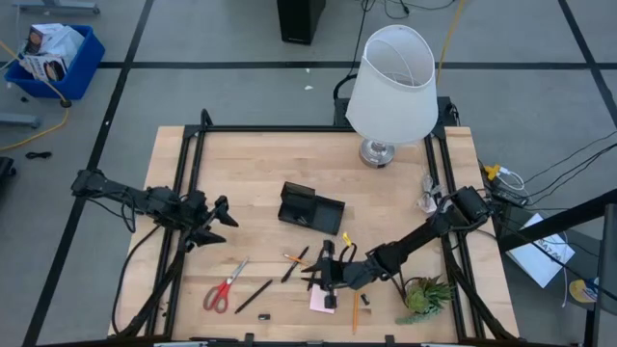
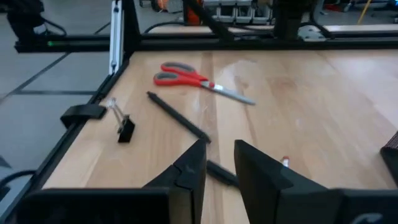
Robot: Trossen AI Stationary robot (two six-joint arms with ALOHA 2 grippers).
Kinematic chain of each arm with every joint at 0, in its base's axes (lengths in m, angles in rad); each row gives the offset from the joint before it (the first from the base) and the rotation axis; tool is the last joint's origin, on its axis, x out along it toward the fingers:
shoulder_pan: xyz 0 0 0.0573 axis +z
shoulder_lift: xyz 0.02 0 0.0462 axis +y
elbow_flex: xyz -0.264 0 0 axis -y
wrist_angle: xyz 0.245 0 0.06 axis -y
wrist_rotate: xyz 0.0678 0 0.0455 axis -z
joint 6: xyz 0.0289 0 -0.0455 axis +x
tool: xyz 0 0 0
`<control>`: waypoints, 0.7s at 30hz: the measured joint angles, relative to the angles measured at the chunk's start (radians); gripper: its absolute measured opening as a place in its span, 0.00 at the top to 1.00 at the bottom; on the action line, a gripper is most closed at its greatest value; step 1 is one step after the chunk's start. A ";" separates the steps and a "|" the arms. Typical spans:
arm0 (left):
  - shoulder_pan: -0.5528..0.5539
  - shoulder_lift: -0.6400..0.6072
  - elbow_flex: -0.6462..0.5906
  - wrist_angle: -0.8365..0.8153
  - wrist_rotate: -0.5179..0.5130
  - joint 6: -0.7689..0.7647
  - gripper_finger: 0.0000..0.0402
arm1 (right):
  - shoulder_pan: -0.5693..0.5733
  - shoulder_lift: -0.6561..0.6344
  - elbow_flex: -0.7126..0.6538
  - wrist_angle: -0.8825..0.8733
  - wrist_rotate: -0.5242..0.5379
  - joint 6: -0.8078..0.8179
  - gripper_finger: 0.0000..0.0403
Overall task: Pick and place office supplies into organizer
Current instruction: Put the black binder clip into the black desk organizer
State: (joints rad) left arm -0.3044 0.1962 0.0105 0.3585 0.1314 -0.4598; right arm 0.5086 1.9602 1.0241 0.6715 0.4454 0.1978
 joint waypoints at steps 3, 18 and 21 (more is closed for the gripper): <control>-0.050 0.006 0.000 -0.030 -0.049 -0.037 0.32 | 0.007 0.000 0.000 -0.019 0.000 0.000 0.82; -0.491 0.462 0.003 0.347 -0.684 0.026 0.32 | 0.021 -0.002 0.000 -0.049 -0.005 0.070 0.82; -0.543 0.582 0.046 0.388 -0.749 0.037 0.32 | 0.025 -0.002 0.000 -0.056 -0.005 0.054 0.82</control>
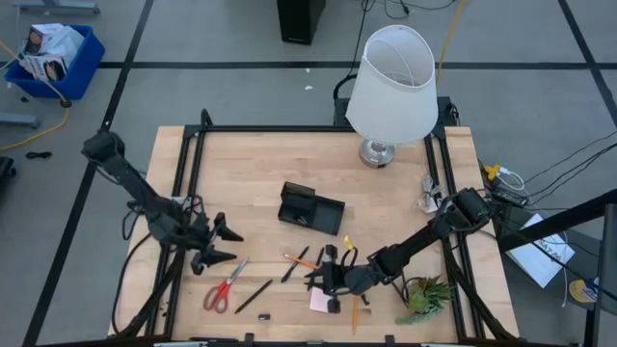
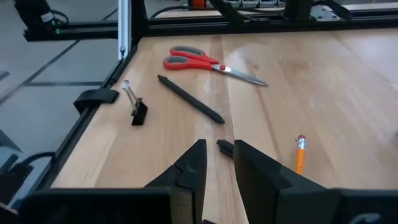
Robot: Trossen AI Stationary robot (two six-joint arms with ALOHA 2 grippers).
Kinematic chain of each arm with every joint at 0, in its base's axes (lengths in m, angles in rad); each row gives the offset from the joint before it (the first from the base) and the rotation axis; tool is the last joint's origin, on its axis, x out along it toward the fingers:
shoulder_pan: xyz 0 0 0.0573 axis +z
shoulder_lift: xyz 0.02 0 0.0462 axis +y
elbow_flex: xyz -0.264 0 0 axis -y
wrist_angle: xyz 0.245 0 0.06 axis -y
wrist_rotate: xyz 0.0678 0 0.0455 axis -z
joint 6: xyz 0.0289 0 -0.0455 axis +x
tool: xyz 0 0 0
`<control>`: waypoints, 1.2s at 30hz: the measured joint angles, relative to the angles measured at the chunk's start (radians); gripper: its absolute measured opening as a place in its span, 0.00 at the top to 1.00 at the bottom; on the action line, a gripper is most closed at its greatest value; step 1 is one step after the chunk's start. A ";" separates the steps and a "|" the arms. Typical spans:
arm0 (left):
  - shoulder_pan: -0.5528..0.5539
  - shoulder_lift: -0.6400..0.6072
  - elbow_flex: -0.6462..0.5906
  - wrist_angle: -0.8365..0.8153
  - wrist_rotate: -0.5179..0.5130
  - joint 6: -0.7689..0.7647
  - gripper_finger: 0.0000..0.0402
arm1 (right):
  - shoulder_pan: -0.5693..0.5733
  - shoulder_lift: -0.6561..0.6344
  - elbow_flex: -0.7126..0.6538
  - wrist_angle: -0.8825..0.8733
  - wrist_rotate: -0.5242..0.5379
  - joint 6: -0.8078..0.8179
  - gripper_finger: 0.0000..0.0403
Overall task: Pick and place office supplies into organizer
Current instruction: Put the black binder clip into the black desk organizer
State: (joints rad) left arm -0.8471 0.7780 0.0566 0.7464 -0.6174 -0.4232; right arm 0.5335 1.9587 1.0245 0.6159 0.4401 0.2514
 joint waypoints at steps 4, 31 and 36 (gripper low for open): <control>-0.043 0.171 0.089 0.014 -0.054 0.011 0.32 | -0.001 0.000 0.000 0.000 0.000 -0.033 0.82; -0.254 0.850 0.439 -0.040 -0.201 -0.256 0.32 | -0.018 -0.004 0.000 0.076 0.001 -0.141 0.82; -0.269 0.922 0.534 -0.057 -0.186 -0.247 0.32 | -0.030 -0.004 0.000 0.075 0.001 -0.140 0.82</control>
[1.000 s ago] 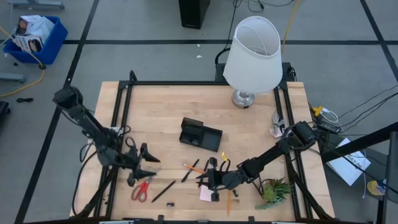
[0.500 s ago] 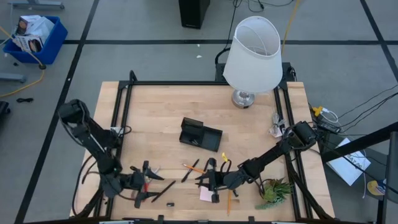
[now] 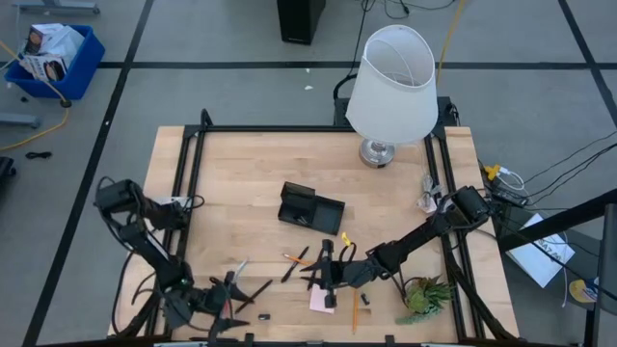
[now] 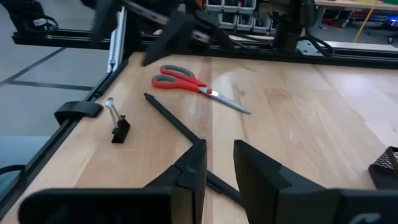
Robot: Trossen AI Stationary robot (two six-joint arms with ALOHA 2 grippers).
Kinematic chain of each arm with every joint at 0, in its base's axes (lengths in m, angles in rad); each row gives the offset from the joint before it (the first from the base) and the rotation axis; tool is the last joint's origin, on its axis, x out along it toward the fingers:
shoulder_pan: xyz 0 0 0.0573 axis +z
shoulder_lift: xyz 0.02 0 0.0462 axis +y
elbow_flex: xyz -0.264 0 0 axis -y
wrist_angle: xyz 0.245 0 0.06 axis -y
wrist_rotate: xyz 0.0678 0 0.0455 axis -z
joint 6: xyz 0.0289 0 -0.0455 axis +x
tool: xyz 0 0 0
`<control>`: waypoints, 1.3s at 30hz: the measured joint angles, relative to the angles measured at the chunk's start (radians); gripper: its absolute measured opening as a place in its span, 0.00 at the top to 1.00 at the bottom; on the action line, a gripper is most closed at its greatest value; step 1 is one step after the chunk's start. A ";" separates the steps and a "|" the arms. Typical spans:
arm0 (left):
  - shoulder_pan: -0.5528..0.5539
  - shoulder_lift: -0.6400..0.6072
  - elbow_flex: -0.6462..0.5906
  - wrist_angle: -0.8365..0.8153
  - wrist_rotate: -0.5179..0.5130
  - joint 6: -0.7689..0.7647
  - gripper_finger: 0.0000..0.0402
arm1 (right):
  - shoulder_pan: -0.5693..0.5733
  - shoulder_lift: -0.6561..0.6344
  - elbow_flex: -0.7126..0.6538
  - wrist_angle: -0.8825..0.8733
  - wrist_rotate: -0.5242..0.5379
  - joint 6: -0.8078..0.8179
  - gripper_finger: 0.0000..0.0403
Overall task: Pick and place office supplies into organizer
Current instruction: Put the black binder clip into the black desk organizer
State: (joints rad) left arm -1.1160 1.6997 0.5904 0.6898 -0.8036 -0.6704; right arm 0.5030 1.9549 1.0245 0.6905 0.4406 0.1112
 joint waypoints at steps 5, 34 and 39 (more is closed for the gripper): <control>0.014 0.092 0.105 -0.159 0.013 0.000 0.32 | 0.000 0.000 0.000 -0.002 -0.001 0.000 0.82; 0.108 0.148 0.126 -0.254 0.149 -0.225 0.32 | 0.000 -0.001 0.000 -0.006 0.001 0.000 0.82; 0.111 0.148 0.126 -0.259 0.159 -0.232 0.32 | -0.002 -0.001 0.000 -0.006 0.001 -0.007 0.82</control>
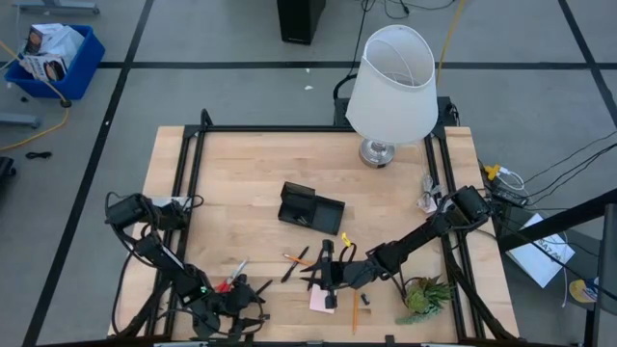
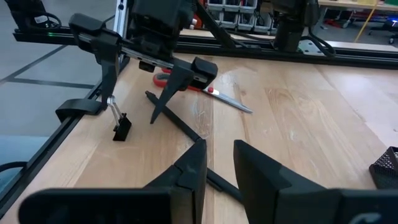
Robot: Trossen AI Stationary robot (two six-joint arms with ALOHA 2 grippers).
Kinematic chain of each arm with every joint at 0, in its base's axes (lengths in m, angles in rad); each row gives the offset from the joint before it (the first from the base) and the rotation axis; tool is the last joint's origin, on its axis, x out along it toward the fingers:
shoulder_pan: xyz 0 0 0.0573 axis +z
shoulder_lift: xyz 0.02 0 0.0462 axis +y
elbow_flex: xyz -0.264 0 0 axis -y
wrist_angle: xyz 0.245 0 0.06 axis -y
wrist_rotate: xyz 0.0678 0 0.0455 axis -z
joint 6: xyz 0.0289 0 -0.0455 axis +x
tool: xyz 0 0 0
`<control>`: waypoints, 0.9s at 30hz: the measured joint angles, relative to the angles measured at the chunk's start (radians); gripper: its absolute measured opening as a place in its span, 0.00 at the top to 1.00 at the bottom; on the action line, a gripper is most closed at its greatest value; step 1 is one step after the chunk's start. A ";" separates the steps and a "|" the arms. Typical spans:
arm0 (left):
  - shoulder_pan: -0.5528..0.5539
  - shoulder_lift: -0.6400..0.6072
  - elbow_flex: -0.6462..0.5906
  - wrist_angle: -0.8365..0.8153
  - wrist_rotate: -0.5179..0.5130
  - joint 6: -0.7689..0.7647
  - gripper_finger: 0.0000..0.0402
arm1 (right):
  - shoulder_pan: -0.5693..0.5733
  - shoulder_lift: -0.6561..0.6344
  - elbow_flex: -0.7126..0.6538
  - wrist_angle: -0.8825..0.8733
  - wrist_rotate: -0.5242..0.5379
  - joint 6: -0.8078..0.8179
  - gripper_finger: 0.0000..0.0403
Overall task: Pick and place office supplies into organizer
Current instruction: Put the black binder clip into the black desk organizer
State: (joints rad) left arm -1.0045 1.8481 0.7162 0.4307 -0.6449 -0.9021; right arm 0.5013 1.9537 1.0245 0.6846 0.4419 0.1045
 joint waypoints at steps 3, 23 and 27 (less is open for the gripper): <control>0.003 0.000 0.000 -0.003 0.009 -0.002 0.37 | -0.003 0.000 0.000 0.000 0.000 -0.001 0.82; 0.032 0.000 0.000 -0.008 0.019 0.020 0.95 | -0.004 0.000 0.000 -0.009 0.001 -0.001 0.82; 0.043 -0.001 0.000 -0.007 0.019 0.033 0.97 | -0.004 0.000 0.000 -0.009 0.001 -0.001 0.82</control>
State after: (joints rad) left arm -0.9620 1.8473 0.7162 0.4232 -0.6262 -0.8695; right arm 0.4969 1.9537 1.0241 0.6754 0.4425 0.1036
